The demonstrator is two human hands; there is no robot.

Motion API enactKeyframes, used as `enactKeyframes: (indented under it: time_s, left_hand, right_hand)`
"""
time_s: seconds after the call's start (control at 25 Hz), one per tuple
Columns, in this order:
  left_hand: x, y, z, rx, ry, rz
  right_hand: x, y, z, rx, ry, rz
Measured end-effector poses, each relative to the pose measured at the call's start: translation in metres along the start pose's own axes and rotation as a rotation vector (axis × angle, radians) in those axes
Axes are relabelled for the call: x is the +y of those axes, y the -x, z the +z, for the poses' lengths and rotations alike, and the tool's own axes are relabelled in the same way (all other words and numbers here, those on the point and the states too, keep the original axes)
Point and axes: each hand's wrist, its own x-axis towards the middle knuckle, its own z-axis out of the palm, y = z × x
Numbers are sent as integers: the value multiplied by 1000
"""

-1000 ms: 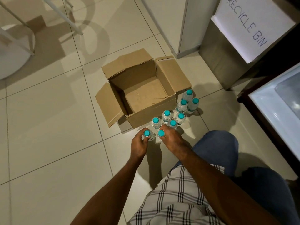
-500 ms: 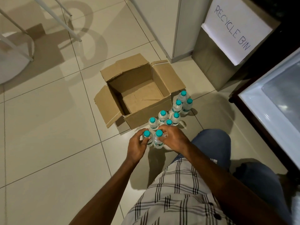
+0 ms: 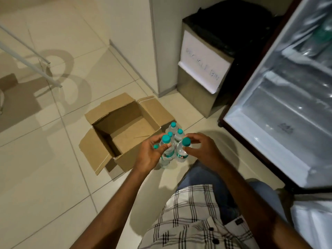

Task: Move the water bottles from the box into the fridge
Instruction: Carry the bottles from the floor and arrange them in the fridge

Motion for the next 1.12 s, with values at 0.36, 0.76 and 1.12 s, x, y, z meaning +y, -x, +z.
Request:
enactKeyframes:
  time_s: [0.36,0.76,1.12]
  left_hand:
    - [139,-82,99,-217,-84,338]
    - [291,-109,200,-329,8,734]
    - [393,-114,261,-244,252,1039]
  right_hand:
    - [-29,21,-162,343,-53,-126]
    - [-78,67,-308,764,-12,-147]
    - [-119,67,-383,1225,187,-398]
